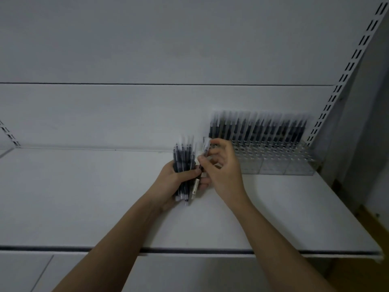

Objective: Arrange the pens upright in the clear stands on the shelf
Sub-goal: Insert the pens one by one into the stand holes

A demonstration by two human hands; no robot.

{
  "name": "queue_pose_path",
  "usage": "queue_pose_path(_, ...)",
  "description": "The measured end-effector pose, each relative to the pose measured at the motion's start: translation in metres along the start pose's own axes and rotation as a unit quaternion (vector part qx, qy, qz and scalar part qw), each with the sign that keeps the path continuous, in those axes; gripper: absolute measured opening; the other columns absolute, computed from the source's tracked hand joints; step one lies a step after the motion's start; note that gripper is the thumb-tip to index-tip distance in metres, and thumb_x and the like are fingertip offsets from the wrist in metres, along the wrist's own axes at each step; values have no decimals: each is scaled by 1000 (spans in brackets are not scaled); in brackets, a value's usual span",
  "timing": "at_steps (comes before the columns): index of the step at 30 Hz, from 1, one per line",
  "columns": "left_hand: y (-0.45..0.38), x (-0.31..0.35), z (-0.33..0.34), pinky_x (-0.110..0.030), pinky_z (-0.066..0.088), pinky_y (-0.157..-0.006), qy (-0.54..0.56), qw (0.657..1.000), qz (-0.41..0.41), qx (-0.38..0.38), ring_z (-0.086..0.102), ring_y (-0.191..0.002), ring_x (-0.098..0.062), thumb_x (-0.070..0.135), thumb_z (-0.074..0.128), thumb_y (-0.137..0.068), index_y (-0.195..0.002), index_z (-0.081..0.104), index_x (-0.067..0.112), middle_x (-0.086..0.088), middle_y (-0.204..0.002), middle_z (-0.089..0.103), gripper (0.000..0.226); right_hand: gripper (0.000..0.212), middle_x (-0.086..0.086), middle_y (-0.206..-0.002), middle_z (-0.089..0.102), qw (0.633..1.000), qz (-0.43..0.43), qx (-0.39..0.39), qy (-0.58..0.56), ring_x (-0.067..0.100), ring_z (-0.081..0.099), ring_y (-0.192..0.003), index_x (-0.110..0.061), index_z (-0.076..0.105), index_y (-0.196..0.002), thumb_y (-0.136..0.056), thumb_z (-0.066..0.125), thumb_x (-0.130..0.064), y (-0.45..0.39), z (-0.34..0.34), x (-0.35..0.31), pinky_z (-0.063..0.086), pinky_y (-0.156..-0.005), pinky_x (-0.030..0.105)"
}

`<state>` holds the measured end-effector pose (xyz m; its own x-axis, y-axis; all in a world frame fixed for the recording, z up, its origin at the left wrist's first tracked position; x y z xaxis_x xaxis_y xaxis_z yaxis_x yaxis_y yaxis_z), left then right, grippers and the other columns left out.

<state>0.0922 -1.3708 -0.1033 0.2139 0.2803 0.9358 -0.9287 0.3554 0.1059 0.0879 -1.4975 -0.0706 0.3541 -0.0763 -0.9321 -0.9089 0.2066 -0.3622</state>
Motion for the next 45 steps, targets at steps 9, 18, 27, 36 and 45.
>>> queue_pose_path(9,1,-1,8,-43,62,-70,-29,999,-10,-31,72,-83,-39,-8,56,-92,-107,57,-11,-28,-110,70,15,47,-6,-103,75,1000,18,5,3,15,68,-105,-34,44,-134,-97,60,-9,-1,-11,7,54,-94,52)
queue_pose_path(18,1,-2,4,-43,61,-68,-43,999,-5,-17,71,-82,-39,-12,58,-89,-100,60,-7,-29,-110,69,12,44,-1,-101,73,1000,11,0,3,17,69,-99,-32,50,-134,-96,64,-16,-3,-11,9,58,-88,43)
queue_pose_path(27,-2,0,-4,-38,62,-65,-6,999,9,37,71,-74,-36,-7,57,-93,-100,55,-3,-20,-102,69,8,38,2,-99,70,997,-27,68,-7,14,70,-94,-28,54,-126,-94,67,-12,-22,-39,-18,60,-82,38)
queue_pose_path(36,-2,1,-4,-30,56,-52,-16,999,10,43,69,-63,-28,-7,55,-94,-94,55,0,-16,-92,69,7,32,-5,-101,61,983,-115,89,110,12,65,-81,-26,54,-125,-98,60,-10,-66,-67,-57,52,-68,20)
queue_pose_path(45,-2,0,-3,-30,55,-51,-8,999,4,38,68,-61,-28,-9,55,-93,-92,55,-1,-15,-88,69,8,41,-4,-109,61,976,-139,88,143,15,68,-88,-29,50,-135,-100,55,-9,-90,-69,-61,55,-70,27)
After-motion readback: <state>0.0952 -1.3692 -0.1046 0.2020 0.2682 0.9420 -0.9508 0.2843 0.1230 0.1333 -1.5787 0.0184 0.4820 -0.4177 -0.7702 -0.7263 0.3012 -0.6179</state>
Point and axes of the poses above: each hand's wrist, its own y-axis away from the middle knuckle, its own z-axis out of the palm, x = y × z, the point moved 10 cm from there along -y, towards the middle knuckle
